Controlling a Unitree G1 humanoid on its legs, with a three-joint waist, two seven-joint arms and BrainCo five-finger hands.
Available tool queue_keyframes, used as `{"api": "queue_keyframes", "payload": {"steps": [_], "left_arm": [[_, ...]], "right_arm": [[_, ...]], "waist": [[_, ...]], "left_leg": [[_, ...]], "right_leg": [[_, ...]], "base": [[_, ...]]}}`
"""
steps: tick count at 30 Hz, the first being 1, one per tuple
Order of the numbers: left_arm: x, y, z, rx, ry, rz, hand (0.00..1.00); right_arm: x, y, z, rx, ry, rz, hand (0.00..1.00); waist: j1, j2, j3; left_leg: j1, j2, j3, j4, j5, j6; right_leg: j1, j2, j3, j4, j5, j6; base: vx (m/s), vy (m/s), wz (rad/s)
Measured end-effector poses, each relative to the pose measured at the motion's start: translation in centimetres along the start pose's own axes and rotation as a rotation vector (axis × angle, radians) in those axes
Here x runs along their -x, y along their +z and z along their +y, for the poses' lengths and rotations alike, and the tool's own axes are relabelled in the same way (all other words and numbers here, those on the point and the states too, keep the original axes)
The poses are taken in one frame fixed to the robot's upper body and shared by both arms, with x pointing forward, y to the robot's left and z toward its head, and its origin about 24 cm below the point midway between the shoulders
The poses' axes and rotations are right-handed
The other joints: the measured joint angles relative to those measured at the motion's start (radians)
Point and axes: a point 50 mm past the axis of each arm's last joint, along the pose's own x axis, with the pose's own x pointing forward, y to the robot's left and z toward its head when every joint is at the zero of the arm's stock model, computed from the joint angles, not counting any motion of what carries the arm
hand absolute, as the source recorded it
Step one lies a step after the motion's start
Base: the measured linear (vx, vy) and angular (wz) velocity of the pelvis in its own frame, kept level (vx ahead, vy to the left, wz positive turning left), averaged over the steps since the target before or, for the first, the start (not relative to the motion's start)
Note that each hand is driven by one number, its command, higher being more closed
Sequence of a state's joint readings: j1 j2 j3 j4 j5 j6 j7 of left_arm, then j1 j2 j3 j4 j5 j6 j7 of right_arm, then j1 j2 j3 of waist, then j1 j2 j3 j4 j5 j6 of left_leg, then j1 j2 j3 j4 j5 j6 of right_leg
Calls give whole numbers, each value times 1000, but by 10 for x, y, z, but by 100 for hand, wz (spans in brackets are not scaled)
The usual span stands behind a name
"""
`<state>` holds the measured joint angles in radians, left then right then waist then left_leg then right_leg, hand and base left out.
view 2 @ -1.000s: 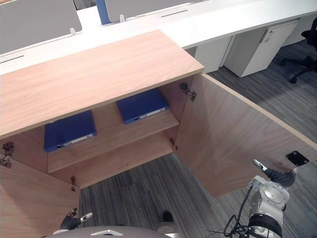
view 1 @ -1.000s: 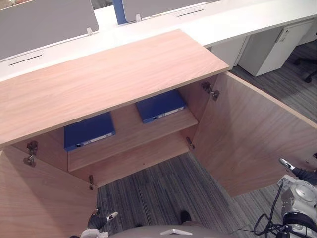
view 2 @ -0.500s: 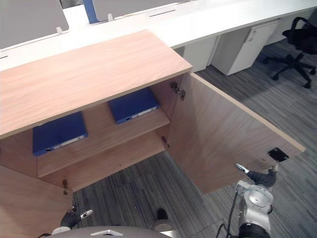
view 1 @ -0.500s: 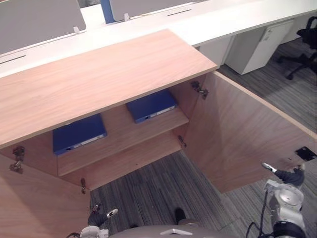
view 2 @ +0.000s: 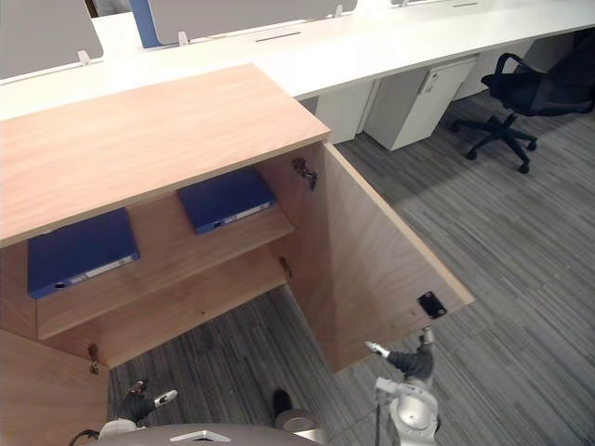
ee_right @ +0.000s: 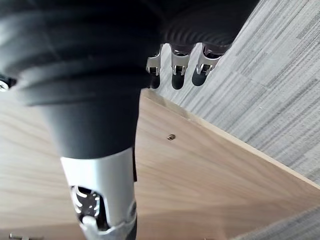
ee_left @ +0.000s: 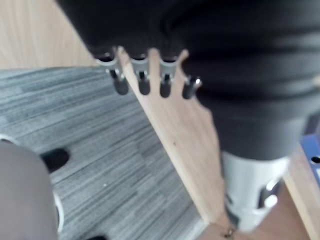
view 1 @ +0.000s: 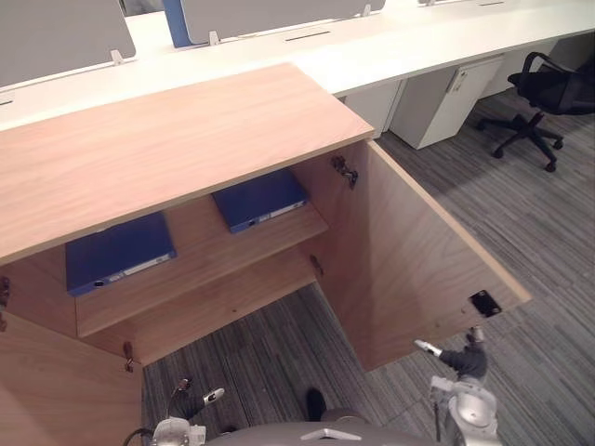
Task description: Walk over to the cabinet, pick up the folder, carry it to the office cabinet, place the folder inside the office cabinet, then close the office cabinet door
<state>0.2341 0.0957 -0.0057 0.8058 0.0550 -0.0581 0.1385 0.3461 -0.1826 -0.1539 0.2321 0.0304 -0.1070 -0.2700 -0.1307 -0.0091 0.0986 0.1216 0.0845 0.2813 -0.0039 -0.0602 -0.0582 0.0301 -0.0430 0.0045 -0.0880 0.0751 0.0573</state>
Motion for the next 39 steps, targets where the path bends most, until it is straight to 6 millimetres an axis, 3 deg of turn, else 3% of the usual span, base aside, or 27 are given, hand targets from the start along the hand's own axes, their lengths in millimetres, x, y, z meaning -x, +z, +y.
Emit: {"api": "queue_keyframes", "payload": {"steps": [7,11,16,21,26,31,39], "left_arm": [[-3,7,-5,-37,-20,-18,0],[-6,12,-9,-54,-32,-29,0],[-7,15,-9,-54,-30,-38,0],[-8,18,-7,-56,-23,-47,0],[-8,18,-7,-55,-22,-47,0],[-8,18,-7,-52,-20,-49,0],[-8,16,-1,4,20,-39,0]], "right_arm": [[26,-8,59,105,359,1,0],[39,5,105,158,631,-79,0],[48,23,136,171,764,-184,0],[41,22,136,231,755,-195,0],[24,-8,113,333,632,-70,0],[19,-40,92,381,545,82,0],[16,-60,86,402,495,207,0]], "waist": [[25,-1,-1],[70,5,0],[84,4,0],[97,-10,5],[102,-14,5],[108,-14,5],[130,-26,2]], "left_leg": [[-13,0,-15,1,1,0],[-14,-2,-41,0,7,0],[-13,-5,-61,-2,12,8],[-11,-10,-61,-1,9,12],[-1,-16,-64,0,8,14],[2,-26,-93,-2,14,22],[23,-55,-146,-56,57,40]], "right_leg": [[-19,-1,-20,0,15,-9],[-17,1,-31,1,22,1],[-6,-4,-45,7,26,-1],[2,-4,-46,7,24,2],[13,-7,-49,8,22,5],[26,-22,-75,8,16,13],[40,-47,-123,32,1,32]], "base": [[-61,-23,-10],[-13,-17,8],[16,9,12],[0,0,0],[-15,2,1],[-51,6,15],[-44,14,21]]}}
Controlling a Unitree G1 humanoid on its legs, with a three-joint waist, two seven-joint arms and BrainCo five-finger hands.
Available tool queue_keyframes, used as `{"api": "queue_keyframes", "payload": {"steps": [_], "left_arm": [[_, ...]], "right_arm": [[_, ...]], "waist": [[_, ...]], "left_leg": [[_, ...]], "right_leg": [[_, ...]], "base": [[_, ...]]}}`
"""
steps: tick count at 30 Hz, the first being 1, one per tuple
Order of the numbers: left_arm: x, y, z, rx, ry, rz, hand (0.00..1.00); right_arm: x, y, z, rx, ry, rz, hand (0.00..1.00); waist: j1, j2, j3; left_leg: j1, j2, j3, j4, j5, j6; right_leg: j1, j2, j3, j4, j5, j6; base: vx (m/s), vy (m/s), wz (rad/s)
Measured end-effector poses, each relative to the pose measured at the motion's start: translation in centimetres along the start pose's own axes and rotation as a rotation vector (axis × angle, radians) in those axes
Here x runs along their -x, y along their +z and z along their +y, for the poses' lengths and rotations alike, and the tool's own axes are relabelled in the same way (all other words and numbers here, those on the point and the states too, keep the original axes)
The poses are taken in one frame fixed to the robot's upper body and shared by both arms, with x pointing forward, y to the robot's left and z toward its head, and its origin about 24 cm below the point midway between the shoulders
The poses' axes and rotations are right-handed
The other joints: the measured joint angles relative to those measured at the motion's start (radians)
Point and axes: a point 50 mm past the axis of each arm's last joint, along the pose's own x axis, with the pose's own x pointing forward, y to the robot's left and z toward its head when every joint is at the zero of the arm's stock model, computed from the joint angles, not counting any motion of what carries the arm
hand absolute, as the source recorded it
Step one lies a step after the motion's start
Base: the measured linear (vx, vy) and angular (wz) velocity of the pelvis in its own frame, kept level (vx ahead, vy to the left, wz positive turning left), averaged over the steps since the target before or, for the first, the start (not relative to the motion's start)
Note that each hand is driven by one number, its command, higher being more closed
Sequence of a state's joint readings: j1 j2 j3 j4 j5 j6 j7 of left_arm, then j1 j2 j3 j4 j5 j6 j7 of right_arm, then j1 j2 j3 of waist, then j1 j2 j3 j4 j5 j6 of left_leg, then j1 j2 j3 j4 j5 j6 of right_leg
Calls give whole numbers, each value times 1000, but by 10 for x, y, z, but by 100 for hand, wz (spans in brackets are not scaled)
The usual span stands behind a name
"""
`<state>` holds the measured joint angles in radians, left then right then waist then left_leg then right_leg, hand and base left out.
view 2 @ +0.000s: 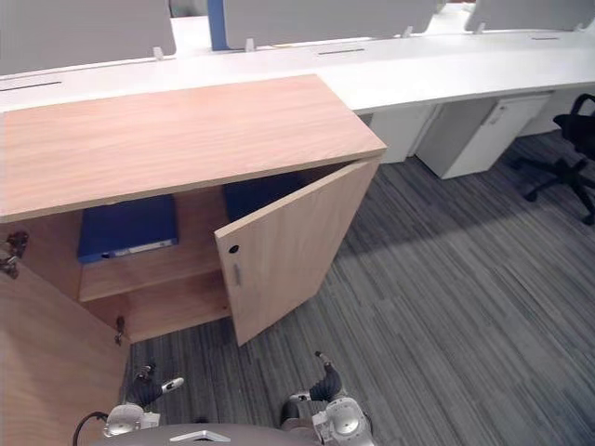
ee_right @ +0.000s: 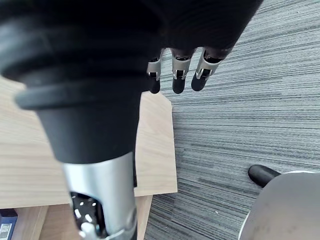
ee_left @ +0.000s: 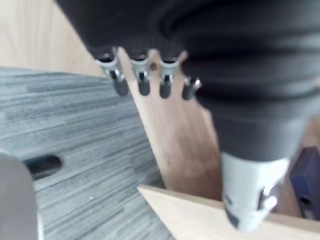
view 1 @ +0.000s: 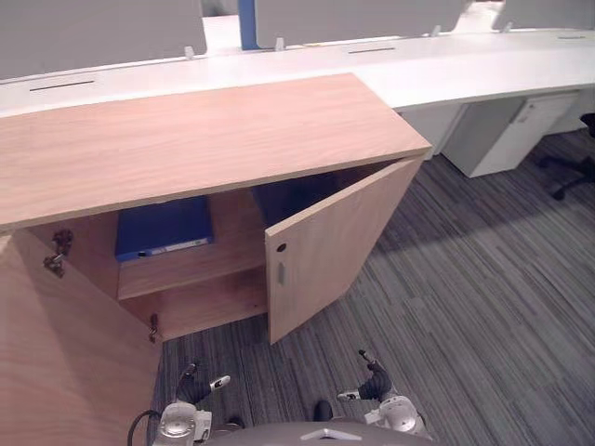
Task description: Walk over to the cabinet, pick up the folder, carry it to the office cabinet, place the folder inside the office cabinet, then close the office cabinet door
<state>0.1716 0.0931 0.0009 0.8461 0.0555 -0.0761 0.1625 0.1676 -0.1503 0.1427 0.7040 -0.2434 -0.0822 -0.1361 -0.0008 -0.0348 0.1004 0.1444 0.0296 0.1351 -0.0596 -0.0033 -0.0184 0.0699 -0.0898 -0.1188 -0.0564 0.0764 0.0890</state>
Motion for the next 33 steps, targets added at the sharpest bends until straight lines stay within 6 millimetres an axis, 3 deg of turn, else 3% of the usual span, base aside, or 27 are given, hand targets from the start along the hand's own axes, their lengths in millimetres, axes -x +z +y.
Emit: {"api": "queue_keyframes", "payload": {"steps": [4,10,13,19,22,24,26,27,31,33], "left_arm": [[1,-4,6,54,37,18,0],[1,-5,12,133,94,32,0],[0,-6,20,184,140,40,0],[-1,-5,28,272,177,41,0],[-2,-2,33,317,218,36,0],[-1,-4,36,359,250,48,0],[5,-20,44,427,311,96,0],[5,-21,46,438,321,100,0],[8,-28,61,461,374,110,0],[5,-20,70,450,388,80,0]], "right_arm": [[-2,-3,5,-15,2,30,0],[-5,-7,5,-44,-20,81,0],[-8,-7,11,-67,-9,104,0],[-13,5,11,-108,-24,78,0],[-14,4,7,-141,-44,86,0],[-14,3,3,-152,-65,88,0],[-14,3,2,-173,-84,93,0],[-15,4,1,-178,-90,92,0],[-10,-8,-1,-185,-100,129,0],[-11,-6,-1,-185,-100,126,0]], "waist": [[10,-15,-9],[20,-26,-14],[56,-34,-10],[63,-36,-7],[78,-30,44],[92,-21,61],[86,-19,62],[86,-20,62],[74,-36,55],[74,-44,50]], "left_leg": [[-5,-21,-34,-18,13,8],[-106,-80,-180,-7,39,34],[-109,-103,-235,-1,49,48],[-173,-128,-399,39,61,48],[-180,-139,-491,65,72,33],[-197,-137,-481,68,69,26],[-225,-82,-283,97,29,33],[-226,-73,-250,98,29,32],[-156,-76,-249,-24,96,12],[-160,-82,-257,-21,101,9]], "right_leg": [[-1,-25,-35,18,-22,17],[-68,-81,-77,137,-111,44],[-36,-87,-95,120,-107,41],[10,-82,-205,92,-139,0],[57,-75,-264,112,-180,-16],[60,-82,-298,141,-201,-10],[52,-86,-326,147,-213,3],[53,-87,-330,149,-216,5],[70,-84,-308,155,-250,14],[79,-84,-310,150,-247,13]], "base": [[-48,31,29],[-6,53,74],[90,32,63],[55,-17,81],[10,-54,112],[-59,-38,58],[-103,-13,32],[-43,-38,22],[82,-38,19],[116,-30,19]]}}
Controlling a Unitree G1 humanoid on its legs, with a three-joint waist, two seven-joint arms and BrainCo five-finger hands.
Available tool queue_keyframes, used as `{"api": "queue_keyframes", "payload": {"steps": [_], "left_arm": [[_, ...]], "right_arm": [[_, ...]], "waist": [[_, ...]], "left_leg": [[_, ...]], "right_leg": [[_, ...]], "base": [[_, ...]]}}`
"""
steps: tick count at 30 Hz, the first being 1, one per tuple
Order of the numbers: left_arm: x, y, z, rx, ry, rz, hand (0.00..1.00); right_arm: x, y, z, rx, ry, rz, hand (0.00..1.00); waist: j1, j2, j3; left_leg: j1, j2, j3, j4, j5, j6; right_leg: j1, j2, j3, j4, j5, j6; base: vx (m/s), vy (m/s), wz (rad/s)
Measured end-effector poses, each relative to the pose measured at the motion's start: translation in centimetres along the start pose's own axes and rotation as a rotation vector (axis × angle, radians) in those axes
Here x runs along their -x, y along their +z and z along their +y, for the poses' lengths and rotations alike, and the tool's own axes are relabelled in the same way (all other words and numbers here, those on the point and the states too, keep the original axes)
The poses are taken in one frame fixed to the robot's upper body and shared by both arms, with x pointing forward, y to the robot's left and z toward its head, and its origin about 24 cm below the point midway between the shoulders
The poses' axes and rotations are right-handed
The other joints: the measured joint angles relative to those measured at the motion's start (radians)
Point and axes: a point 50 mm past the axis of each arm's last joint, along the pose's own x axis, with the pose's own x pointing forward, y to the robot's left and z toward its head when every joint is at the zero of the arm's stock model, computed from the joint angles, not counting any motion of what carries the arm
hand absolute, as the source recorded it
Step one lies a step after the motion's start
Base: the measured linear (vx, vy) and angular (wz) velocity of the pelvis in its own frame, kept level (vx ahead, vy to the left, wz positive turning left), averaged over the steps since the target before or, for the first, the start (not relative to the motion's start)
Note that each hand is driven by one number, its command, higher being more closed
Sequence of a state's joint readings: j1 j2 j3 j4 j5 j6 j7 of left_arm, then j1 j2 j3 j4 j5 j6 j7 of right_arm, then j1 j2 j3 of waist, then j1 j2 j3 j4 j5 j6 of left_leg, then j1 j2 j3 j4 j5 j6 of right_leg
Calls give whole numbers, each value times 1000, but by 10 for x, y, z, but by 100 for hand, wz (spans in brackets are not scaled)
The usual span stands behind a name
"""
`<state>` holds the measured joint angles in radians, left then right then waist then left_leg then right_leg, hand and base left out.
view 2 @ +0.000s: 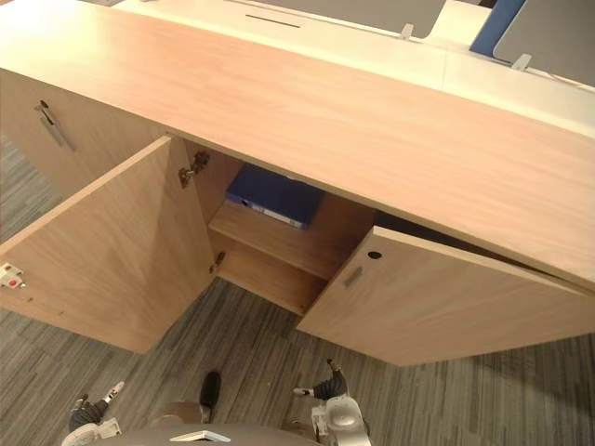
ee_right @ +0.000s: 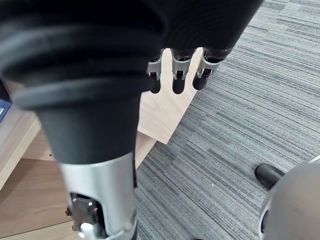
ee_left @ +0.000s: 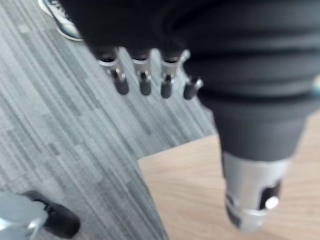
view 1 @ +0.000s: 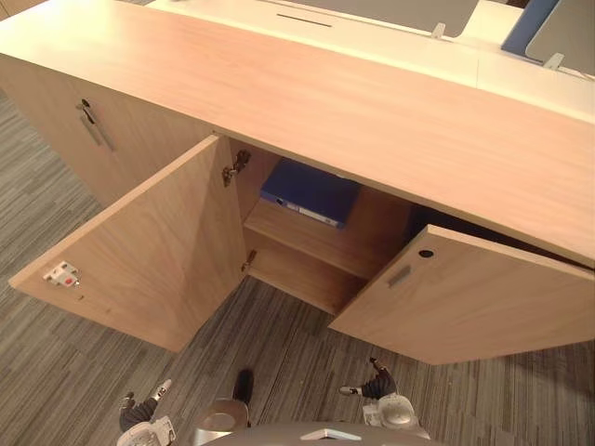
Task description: Walk over to the cabinet, pick up the folder, carry it to the office cabinet, place the folder inside the office cabinet, then close the office cabinet door
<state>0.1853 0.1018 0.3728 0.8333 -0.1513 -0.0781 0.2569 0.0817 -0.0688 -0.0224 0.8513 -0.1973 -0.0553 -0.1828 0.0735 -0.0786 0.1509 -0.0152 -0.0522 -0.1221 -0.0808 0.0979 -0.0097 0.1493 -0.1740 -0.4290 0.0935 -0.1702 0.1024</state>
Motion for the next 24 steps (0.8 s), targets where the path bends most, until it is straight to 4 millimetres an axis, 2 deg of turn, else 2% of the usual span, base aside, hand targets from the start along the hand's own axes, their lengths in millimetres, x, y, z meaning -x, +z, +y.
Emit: {"api": "queue_keyframes", "payload": {"steps": [2,4,8,18,24], "left_arm": [[-5,20,8,-7,12,-74,0],[-7,40,18,-18,26,-153,0],[-10,64,29,-53,43,-247,0],[-15,101,36,-131,66,-358,0],[-17,116,52,-156,110,-400,0]], "right_arm": [[-2,4,-3,1,-5,-11,0],[-4,5,-6,14,-6,-10,0],[-11,19,-14,24,-19,-52,0],[-8,11,-11,45,16,-29,0],[-4,0,-12,47,15,0,0]], "waist": [[-18,-3,-1],[-14,-3,-1],[-14,-3,-3],[-24,-1,-1],[-22,-10,-6]], "left_leg": [[7,-9,-22,1,2,-2],[29,-6,-17,1,2,-3],[33,4,-10,0,2,-3],[28,21,21,-8,-10,-13],[28,25,26,-8,-9,-14]], "right_leg": [[27,1,8,-8,8,-1],[46,6,24,-9,16,-13],[48,12,41,-9,20,-20],[30,26,88,-34,26,-13],[40,29,89,-54,15,-11]], "base": [[127,-34,39],[59,-33,22],[-10,-43,-1],[-106,-22,-15],[-28,-26,3]]}}
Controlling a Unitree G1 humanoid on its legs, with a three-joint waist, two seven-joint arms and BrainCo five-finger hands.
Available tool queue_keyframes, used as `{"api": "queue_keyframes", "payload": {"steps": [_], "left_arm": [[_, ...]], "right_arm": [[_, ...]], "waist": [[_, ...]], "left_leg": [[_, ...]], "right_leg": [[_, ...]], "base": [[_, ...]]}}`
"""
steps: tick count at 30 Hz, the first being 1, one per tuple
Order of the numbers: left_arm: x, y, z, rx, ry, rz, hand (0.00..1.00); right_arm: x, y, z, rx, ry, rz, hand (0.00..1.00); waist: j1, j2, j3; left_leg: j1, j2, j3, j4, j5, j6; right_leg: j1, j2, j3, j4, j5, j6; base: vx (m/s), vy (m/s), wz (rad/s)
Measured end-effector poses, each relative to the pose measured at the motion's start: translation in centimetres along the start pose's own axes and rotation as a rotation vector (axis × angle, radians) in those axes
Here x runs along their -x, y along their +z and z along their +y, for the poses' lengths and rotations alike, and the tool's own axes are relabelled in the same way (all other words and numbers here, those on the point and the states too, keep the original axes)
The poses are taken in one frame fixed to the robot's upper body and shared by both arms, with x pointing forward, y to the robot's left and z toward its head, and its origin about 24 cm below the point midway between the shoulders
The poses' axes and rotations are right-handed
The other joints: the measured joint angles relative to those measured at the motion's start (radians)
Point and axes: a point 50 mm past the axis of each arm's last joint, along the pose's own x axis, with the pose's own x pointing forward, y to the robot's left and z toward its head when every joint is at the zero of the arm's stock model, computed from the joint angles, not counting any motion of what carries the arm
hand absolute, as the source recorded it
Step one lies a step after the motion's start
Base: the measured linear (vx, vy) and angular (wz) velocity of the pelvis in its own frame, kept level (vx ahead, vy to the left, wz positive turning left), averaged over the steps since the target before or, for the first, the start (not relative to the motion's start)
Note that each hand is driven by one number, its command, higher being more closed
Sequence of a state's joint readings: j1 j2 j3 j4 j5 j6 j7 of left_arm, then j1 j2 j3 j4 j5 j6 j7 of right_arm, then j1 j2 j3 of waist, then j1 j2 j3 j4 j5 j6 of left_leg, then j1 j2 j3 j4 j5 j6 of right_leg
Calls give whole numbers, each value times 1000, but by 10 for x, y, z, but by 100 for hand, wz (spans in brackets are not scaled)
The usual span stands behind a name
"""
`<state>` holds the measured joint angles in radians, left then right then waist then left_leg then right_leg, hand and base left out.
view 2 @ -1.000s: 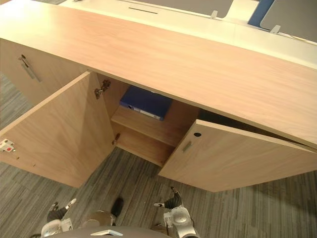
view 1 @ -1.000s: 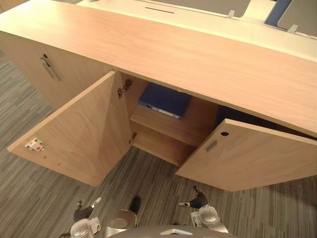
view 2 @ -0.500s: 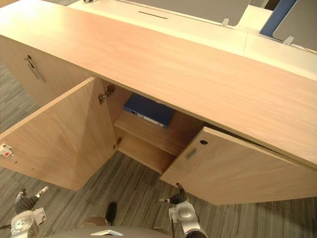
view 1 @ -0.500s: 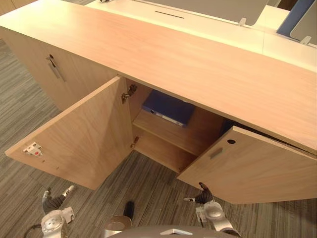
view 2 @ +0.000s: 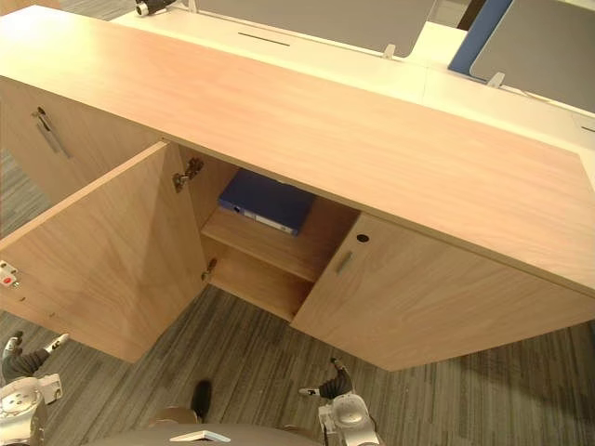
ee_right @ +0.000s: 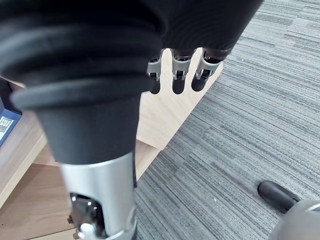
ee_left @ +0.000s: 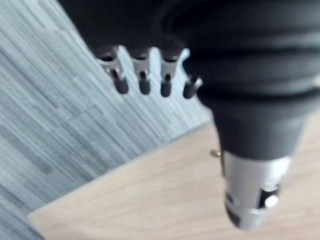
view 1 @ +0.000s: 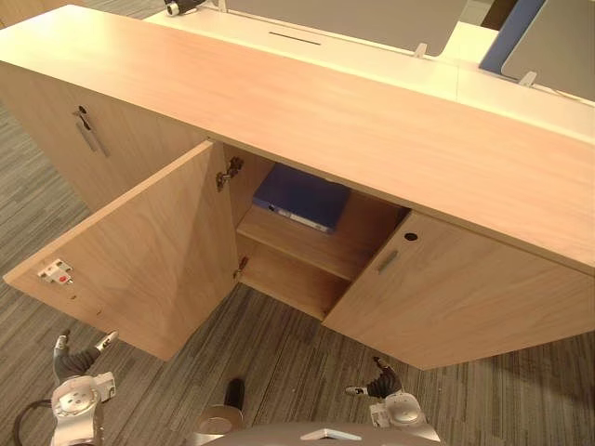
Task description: Walk over to the cabinet, pick up the folder, carry it to the office cabinet, place the folder inside the office cabinet, then close the office cabinet door
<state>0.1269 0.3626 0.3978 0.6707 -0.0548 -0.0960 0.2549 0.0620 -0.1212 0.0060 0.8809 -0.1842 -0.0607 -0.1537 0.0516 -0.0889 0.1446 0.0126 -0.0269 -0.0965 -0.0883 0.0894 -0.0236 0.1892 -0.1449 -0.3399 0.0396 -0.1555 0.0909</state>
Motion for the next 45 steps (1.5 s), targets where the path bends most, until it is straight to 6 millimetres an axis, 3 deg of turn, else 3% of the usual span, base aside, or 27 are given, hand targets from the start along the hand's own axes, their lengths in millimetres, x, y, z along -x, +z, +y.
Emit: {"api": "queue_keyframes", "payload": {"steps": [5,12,19,28,31,40,45], "left_arm": [[-9,21,15,-32,25,-77,0],[-17,42,18,-55,23,-144,0],[-20,50,17,-90,-7,-171,0],[-2,28,1,-95,-92,-141,0],[5,16,-7,-97,-129,-108,0],[25,-13,-24,-153,-256,-31,0],[34,-20,-31,-181,-330,-16,0]], "right_arm": [[-3,6,-4,6,-7,-16,0],[-6,14,-4,14,-5,-38,0],[-3,8,-2,38,7,-26,0],[4,-12,-1,44,19,36,0],[3,-11,-2,37,16,37,0],[-1,1,-7,16,-3,3,0],[-1,0,-8,30,-5,4,0]], "waist": [[6,-25,-11],[3,-11,-3],[3,0,4],[2,1,-4],[4,-9,-15],[6,-2,-20],[2,23,-19]], "left_leg": [[0,-8,1,0,4,-5],[13,7,19,0,2,-7],[22,18,37,0,-15,-7],[6,17,42,0,-6,-8],[4,9,42,0,1,-12],[7,-8,53,1,5,-3],[10,2,74,0,3,-4]], "right_leg": [[10,1,3,-6,12,11],[12,12,35,-4,43,-17],[3,14,59,3,48,-14],[-15,12,75,-14,22,-7],[-14,9,74,-16,26,2],[-10,-6,87,-15,36,9],[-19,-4,113,-15,49,9]], "base": [[89,-42,1],[19,-23,-5],[-91,-25,-13],[-74,-19,-1],[59,-24,3],[25,-8,0],[-87,-14,-14]]}}
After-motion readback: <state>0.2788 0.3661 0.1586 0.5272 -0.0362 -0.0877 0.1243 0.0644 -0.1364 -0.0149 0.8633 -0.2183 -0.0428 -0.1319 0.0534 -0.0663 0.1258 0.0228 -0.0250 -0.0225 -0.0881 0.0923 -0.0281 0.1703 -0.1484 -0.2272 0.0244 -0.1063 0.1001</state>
